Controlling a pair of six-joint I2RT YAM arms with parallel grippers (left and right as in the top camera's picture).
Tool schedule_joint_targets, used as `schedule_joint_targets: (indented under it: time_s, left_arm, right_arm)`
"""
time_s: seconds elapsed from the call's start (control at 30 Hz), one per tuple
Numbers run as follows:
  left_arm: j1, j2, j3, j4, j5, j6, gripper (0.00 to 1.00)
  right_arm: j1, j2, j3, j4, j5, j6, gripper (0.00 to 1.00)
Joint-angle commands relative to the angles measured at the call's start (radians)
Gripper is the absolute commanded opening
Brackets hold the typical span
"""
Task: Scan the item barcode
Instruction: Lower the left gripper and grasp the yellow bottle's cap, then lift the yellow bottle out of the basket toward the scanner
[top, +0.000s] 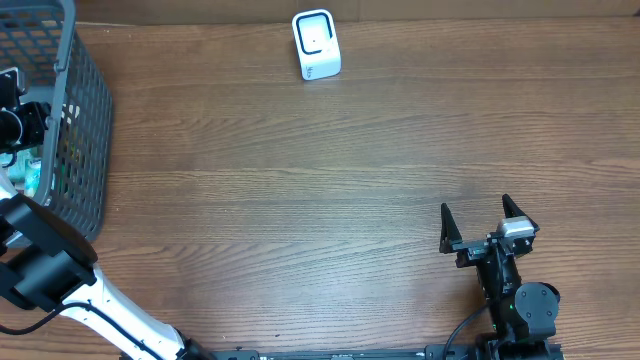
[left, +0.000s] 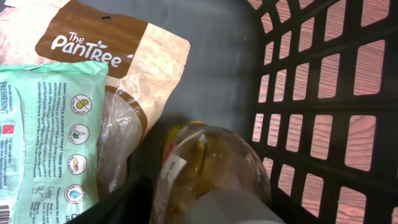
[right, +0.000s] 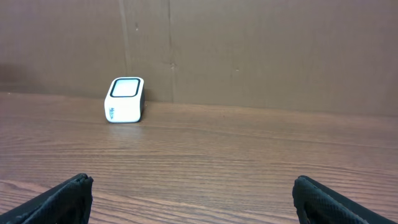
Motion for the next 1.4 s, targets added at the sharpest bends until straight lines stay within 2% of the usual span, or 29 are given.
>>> schedule_joint_targets:
  time_s: [0.0,0.1,0.2,0.33,0.67,0.83,0.9,1.13,1.37]
  left_arm:
    - [-0.003,0.01,-0.007,0.001,0.014,0.014,0.5]
    - [-0.003,0.01,-0.007,0.001,0.018,0.009,0.45]
    - [-0.003,0.008,-0.003,0.001,0.019,0.003,0.31]
    - [-0.003,-0.012,0.018,0.006,0.018,-0.002,0.31]
    - [-0.003,-0.142,0.201,0.017,-0.034,-0.146,0.27]
    - [-0.008,-0.234,0.309,0.022,-0.032,-0.345,0.16]
    - [-0.021,-0.271,0.329,0.015,-0.032,-0.383,0.15]
    - [-0.117,-0.427,0.343,0.033,-0.034,-0.442,0.12]
    - [-0.288,-0.555,0.343,0.023,-0.042,-0.49,0.12]
  right_arm:
    - [-0.001,-0.001,-0.011,0.002,-0.002,-0.001,1.0]
    - [-0.001,-0.001,-0.011,0.002,-0.002,-0.001,1.0]
    - [-0.001,-0.001,-0.011,0.002,-0.002,-0.001,1.0]
    - [-0.001,-0.001,-0.011,0.002,-0.002,-0.001,1.0]
    - [-0.001,-0.001,-0.011,0.002,-0.002,-0.001,1.0]
    - [-0.001,-0.001,-0.011,0.002,-0.002,-0.001,1.0]
    - [-0.001,-0.001,-0.011,0.002,-0.002,-0.001,1.0]
    - [-0.001,-0.001,-0.011,0.002,-0.002,-0.001,1.0]
    - [-0.001,-0.001,-0.011,0.002,-0.002,-0.001,1.0]
